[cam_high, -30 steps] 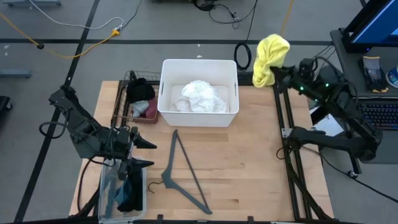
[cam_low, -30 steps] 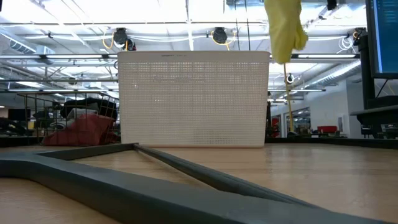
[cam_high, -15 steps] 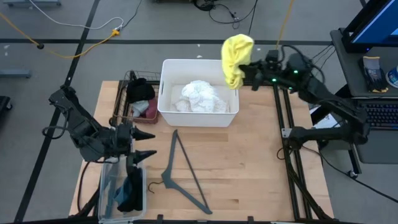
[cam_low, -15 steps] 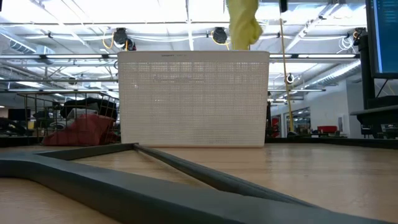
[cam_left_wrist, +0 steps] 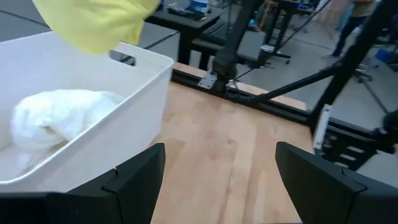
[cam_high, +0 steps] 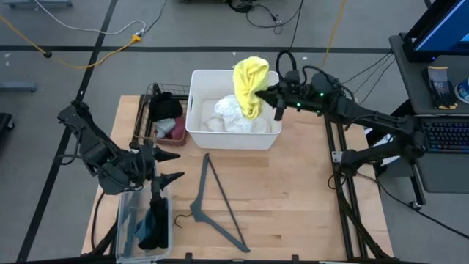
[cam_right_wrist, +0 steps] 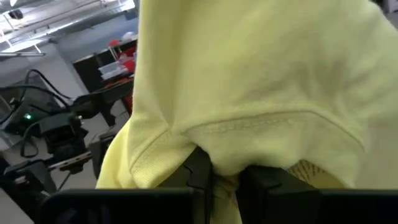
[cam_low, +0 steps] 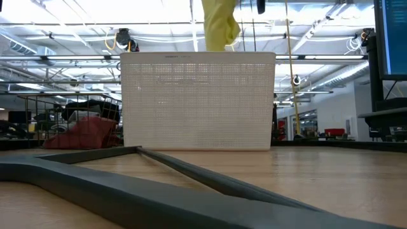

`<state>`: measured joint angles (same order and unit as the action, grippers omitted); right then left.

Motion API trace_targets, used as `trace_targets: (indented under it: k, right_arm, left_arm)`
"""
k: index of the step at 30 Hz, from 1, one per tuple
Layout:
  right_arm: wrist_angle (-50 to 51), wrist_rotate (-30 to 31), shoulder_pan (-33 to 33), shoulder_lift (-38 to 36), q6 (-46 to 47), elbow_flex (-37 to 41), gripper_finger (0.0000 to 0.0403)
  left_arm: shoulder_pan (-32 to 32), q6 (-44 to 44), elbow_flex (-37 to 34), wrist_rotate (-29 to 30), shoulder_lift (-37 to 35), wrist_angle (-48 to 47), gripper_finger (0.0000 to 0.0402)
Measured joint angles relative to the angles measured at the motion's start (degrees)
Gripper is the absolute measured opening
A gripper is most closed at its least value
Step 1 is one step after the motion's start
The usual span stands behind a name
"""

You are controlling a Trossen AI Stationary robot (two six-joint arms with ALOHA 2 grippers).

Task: Pick & Place Cloths
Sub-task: Put the yellow shirt into the white bin

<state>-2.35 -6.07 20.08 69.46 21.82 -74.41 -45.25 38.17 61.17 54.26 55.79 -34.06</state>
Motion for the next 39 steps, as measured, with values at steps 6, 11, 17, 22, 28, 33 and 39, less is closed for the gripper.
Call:
trace_targets:
  k: [6, 11, 17, 22, 28, 33, 39]
  right_arm:
    - [0.22, 1.78, -1.56, 2.50, 1.59, 0.00, 0.0031]
    - [0.50, 3.33, -1.84, 4.51, 1.69, 0.00, 0.0031]
    - [0.73, 3.53, -1.82, 7.06, 2.81, 0.00, 0.0031]
    - [1.06, 3.48, -1.82, 8.70, 2.99, 0.00, 0.0031]
    - [0.99, 3.48, -1.82, 9.26, 2.99, 0.00, 0.0031]
    - [0.90, 3.48, -1.80, 9.24, 3.01, 0.00, 0.0031]
    - [1.04, 3.33, -1.80, 9.24, 3.17, 0.00, 0.0031]
  left_arm:
    - [0.00, 4.12, 0.00, 2.59, 0.00, -4.63, 0.0310]
    - [0.00, 6.09, 0.00, 3.31, 0.00, -6.59, 0.0310]
    - [0.02, 6.83, -1.14, 7.12, -0.15, -6.52, 0.0310]
    - [0.02, 6.73, -3.76, 7.40, -0.20, -6.08, 0.0310]
    - [0.02, 4.43, -4.42, 5.75, -0.64, -6.62, 0.0310]
    - [0.93, 4.28, -4.45, 2.37, -2.19, -9.49, 0.0310]
    - [2.95, 4.55, -10.94, 1.47, -6.07, -5.59, 0.0310]
